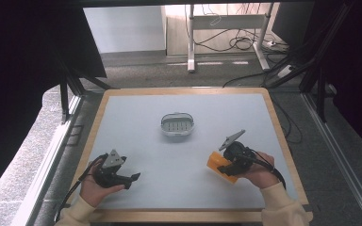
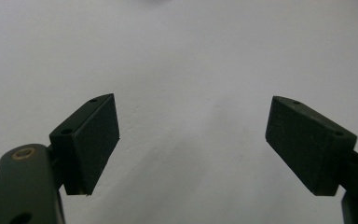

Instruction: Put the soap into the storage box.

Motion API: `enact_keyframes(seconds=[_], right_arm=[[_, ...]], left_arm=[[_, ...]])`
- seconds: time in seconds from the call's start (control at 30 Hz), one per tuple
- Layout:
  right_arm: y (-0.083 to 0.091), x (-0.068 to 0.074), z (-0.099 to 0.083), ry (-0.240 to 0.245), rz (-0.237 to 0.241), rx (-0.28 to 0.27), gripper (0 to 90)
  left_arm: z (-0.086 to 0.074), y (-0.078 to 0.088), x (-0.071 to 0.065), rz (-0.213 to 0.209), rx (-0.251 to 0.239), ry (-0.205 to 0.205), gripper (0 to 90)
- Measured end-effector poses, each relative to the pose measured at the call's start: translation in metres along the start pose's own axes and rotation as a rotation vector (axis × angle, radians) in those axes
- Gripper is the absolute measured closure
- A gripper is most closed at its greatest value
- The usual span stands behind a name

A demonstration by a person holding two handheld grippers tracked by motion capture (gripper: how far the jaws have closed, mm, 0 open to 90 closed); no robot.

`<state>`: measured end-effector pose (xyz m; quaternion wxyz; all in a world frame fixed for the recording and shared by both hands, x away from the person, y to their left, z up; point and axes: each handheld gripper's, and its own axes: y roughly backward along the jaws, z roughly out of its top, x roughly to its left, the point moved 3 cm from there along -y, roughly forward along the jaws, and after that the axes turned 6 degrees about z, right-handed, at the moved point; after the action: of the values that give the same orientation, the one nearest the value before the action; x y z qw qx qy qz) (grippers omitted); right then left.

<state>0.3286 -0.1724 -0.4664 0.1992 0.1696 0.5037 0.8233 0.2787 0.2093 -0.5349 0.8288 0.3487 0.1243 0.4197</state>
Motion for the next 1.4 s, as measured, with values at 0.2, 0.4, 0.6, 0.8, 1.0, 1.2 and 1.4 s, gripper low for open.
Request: enact_keyframes(seconds=[0.2,0.4,0.6,0.8,1.0,1.2,1.4], right_arm=[[0.005,-0.002,0.009,0.015,-0.007,0.003,61.5],[0.009,-0.007,0.017,0.026,-0.007,-0.011,61.5],[0.01,-0.013,0.026,0.037,-0.01,-0.012,61.5],[0.007,-0.019,0.034,0.042,-0.01,-0.03,61.5],[0.006,-0.023,0.043,0.056,0.0,-0.027,61.4],[0.006,-0.026,0.052,0.069,0.003,-0.018,61.5],[0.007,-0.029,0.064,0.087,0.002,-0.032,61.4]], left_arm=[[0.0,0.001,0.001,-0.002,-0.004,0.002,17.4],[0.001,0.001,0.0,-0.001,-0.002,0.004,17.4],[0.0,0.001,0.0,0.001,0.0,0.005,17.4],[0.0,0.002,0.0,0.0,-0.001,0.003,17.4],[0.001,0.002,0.001,0.002,-0.004,0.005,17.4],[0.001,0.002,0.0,0.002,-0.006,0.005,17.4],[0.001,0.002,0.0,0.0,-0.002,0.0,17.4]])
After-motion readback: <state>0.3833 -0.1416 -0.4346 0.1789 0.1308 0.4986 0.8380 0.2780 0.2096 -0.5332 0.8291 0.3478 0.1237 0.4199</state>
